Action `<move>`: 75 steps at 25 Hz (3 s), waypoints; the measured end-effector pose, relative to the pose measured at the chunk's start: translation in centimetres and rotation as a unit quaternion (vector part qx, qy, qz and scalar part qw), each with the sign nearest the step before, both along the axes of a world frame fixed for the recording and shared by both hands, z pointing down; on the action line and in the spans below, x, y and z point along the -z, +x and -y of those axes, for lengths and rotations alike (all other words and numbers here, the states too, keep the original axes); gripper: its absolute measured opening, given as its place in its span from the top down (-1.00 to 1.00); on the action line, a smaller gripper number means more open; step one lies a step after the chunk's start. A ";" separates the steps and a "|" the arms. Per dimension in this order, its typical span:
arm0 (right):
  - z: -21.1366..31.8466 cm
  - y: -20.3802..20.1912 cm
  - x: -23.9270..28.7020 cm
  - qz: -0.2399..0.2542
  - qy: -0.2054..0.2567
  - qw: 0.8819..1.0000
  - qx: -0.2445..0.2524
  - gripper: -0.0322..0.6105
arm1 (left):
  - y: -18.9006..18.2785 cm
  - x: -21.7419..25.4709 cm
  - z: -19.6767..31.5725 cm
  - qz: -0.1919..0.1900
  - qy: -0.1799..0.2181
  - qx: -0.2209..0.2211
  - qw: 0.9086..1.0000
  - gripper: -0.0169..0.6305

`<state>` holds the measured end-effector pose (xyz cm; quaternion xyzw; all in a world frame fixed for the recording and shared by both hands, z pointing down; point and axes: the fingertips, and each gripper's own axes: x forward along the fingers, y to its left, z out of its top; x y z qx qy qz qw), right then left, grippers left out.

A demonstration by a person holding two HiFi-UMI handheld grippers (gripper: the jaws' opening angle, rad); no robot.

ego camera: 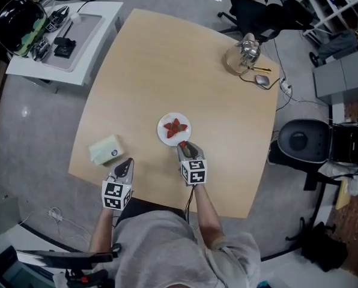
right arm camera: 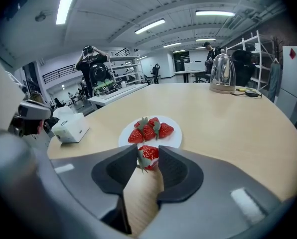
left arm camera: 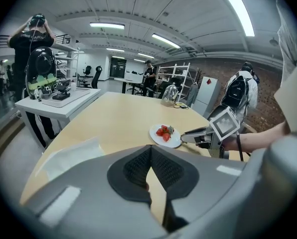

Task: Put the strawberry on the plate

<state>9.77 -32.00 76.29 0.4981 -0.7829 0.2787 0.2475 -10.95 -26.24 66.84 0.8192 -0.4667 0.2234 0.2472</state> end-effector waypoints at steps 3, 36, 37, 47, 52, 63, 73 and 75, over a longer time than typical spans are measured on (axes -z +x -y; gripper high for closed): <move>0.9 -0.4 -0.4 0.002 -0.001 1.000 0.004 0.47 | -0.3 -0.2 0.7 0.002 -0.004 0.005 1.000 0.89; 2.7 -1.4 -1.5 0.022 -0.021 0.999 0.021 0.26 | -0.2 -0.6 1.9 0.003 -0.014 0.014 1.000 0.89; 2.6 -1.3 -1.3 0.022 -0.019 0.999 0.021 0.26 | -0.2 -0.5 1.7 0.003 -0.013 0.014 1.000 0.89; 0.8 0.2 2.3 0.019 0.023 1.000 -0.008 0.42 | 0.4 1.5 -0.1 -0.015 0.009 0.012 1.000 0.89; -0.2 1.6 4.6 0.017 0.051 0.998 -0.026 0.55 | 1.2 2.8 -0.6 -0.024 0.028 0.004 0.999 0.89; -3.4 4.4 11.3 0.009 0.131 0.989 -0.067 0.81 | 3.9 6.6 -2.3 -0.034 0.084 -0.028 0.996 0.89; -8.0 6.4 16.1 0.006 0.183 0.979 -0.095 0.88 | 5.8 10.2 -4.5 -0.042 0.132 -0.048 0.989 0.89; -8.9 6.8 16.9 0.006 0.191 0.976 -0.101 0.88 | 6.1 10.7 -5.0 -0.043 0.139 -0.050 0.988 0.89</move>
